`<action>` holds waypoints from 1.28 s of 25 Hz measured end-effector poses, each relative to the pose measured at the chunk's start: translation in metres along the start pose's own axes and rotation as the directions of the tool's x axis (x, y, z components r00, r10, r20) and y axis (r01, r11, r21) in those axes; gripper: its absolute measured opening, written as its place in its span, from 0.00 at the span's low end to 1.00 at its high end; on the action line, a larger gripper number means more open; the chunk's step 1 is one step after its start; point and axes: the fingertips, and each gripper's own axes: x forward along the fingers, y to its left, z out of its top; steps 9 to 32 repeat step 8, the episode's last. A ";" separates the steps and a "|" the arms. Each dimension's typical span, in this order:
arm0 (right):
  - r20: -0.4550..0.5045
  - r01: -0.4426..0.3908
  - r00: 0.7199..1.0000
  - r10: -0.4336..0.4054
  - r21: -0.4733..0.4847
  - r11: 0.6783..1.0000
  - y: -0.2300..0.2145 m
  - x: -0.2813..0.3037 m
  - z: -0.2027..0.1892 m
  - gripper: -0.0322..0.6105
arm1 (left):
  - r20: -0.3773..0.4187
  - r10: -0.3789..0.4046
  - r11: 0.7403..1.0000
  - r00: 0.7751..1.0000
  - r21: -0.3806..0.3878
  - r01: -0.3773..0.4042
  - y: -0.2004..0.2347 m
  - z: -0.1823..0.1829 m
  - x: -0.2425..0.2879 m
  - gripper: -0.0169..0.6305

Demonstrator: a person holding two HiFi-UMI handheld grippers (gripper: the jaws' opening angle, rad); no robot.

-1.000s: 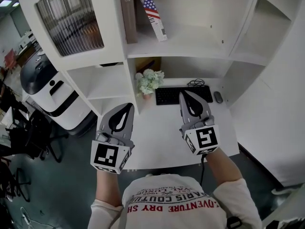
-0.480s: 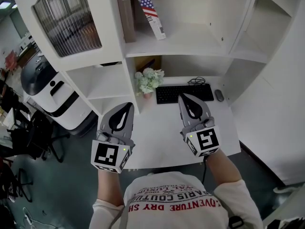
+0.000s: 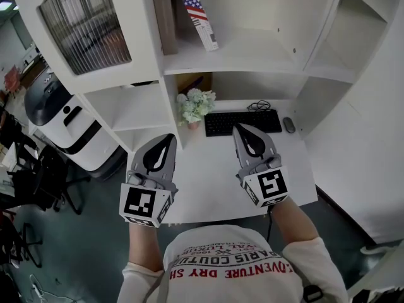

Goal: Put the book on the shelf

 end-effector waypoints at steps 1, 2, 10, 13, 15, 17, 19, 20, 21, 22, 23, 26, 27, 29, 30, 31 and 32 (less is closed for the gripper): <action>0.000 -0.001 1.000 0.001 -0.003 1.000 0.000 0.000 0.000 0.05 | 0.001 0.000 1.000 1.000 0.000 0.000 0.000 0.000 0.000 0.03; -0.001 -0.003 1.000 0.003 -0.006 1.000 0.001 0.001 -0.001 0.05 | 0.003 -0.001 1.000 1.000 0.001 0.001 0.001 -0.001 0.001 0.03; -0.004 -0.017 1.000 0.017 -0.017 1.000 0.005 0.003 -0.003 0.05 | 0.006 0.001 1.000 1.000 0.002 -0.001 0.002 -0.003 0.001 0.03; -0.004 -0.017 1.000 0.017 -0.017 1.000 0.005 0.003 -0.003 0.05 | 0.006 0.001 1.000 1.000 0.002 -0.001 0.002 -0.003 0.001 0.03; -0.004 -0.017 1.000 0.017 -0.017 1.000 0.005 0.003 -0.003 0.05 | 0.006 0.001 1.000 1.000 0.002 -0.001 0.002 -0.003 0.001 0.03; -0.004 -0.017 1.000 0.017 -0.017 1.000 0.005 0.003 -0.003 0.05 | 0.006 0.001 1.000 1.000 0.002 -0.001 0.002 -0.003 0.001 0.03; -0.004 -0.017 1.000 0.017 -0.017 1.000 0.005 0.003 -0.003 0.05 | 0.006 0.001 1.000 1.000 0.002 -0.001 0.002 -0.003 0.001 0.03; -0.004 -0.017 1.000 0.017 -0.017 1.000 0.005 0.003 -0.003 0.05 | 0.006 0.001 1.000 1.000 0.002 -0.001 0.002 -0.003 0.001 0.03; -0.004 -0.017 1.000 0.017 -0.017 1.000 0.005 0.003 -0.003 0.05 | 0.006 0.001 1.000 1.000 0.002 -0.001 0.002 -0.003 0.001 0.03; -0.004 -0.017 1.000 0.017 -0.017 1.000 0.005 0.003 -0.003 0.05 | 0.006 0.001 1.000 1.000 0.002 -0.001 0.002 -0.003 0.001 0.03; -0.004 -0.017 1.000 0.017 -0.017 1.000 0.005 0.003 -0.003 0.05 | 0.006 0.001 1.000 1.000 0.002 -0.001 0.002 -0.003 0.001 0.03; -0.004 -0.017 1.000 0.017 -0.017 1.000 0.005 0.003 -0.003 0.05 | 0.006 0.001 1.000 1.000 0.002 -0.001 0.002 -0.003 0.001 0.03; -0.004 -0.017 1.000 0.017 -0.017 1.000 0.005 0.003 -0.003 0.05 | 0.006 0.001 1.000 1.000 0.002 -0.001 0.002 -0.003 0.001 0.03; -0.004 -0.017 1.000 0.017 -0.017 1.000 0.005 0.003 -0.003 0.05 | 0.006 0.001 1.000 1.000 0.002 -0.001 0.002 -0.003 0.001 0.03; -0.004 -0.017 1.000 0.017 -0.017 1.000 0.005 0.003 -0.003 0.05 | 0.006 0.001 1.000 1.000 0.002 -0.001 0.002 -0.003 0.001 0.03; -0.004 -0.017 1.000 0.017 -0.017 1.000 0.005 0.003 -0.003 0.05 | 0.006 0.001 1.000 1.000 0.002 -0.001 0.002 -0.003 0.001 0.03; -0.004 -0.017 1.000 0.017 -0.017 1.000 0.005 0.003 -0.003 0.05 | 0.006 0.001 1.000 1.000 0.002 -0.001 0.002 -0.003 0.001 0.03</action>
